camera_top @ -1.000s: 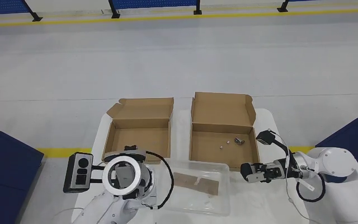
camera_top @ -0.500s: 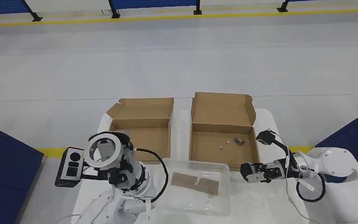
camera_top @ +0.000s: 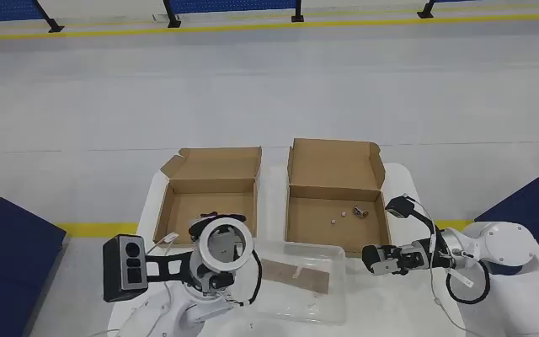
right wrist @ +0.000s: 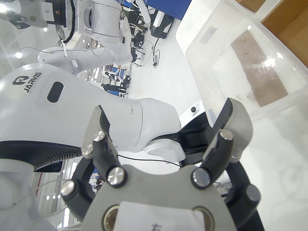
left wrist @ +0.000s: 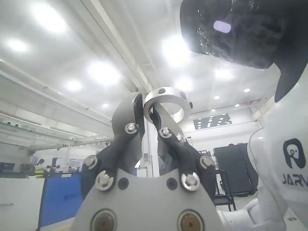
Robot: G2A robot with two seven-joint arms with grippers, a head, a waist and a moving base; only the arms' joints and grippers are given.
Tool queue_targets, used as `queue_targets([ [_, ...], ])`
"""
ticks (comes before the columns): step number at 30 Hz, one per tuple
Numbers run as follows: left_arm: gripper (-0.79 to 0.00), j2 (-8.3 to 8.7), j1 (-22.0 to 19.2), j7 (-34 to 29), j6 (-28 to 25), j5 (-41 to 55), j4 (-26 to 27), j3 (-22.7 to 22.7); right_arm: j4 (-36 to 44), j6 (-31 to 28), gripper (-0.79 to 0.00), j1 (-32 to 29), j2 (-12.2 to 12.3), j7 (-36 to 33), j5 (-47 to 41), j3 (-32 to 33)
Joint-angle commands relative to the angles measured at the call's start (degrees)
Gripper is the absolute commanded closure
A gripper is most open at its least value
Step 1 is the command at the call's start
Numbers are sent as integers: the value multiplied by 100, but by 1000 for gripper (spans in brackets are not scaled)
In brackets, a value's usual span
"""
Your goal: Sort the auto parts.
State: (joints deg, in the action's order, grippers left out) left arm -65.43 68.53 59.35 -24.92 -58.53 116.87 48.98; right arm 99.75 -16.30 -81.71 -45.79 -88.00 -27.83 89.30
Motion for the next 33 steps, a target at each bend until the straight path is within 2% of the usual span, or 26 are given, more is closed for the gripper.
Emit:
queue_targets([
  [1,0,-39,36,126,-102,236,25,-13,0,0,-785,0,0,0,0,0],
  [10,0,-203,74,475,-505,903,126,-22,0,0,-785,0,0,0,0,0],
  [23,0,-274,129,-75,-514,-632,-19,209,0,0,-785,0,0,0,0,0],
  [28,0,-303,155,-117,-538,-896,20,242,0,0,-785,0,0,0,0,0],
  [33,0,-347,185,-66,-575,-694,191,250,0,0,-785,0,0,0,0,0],
])
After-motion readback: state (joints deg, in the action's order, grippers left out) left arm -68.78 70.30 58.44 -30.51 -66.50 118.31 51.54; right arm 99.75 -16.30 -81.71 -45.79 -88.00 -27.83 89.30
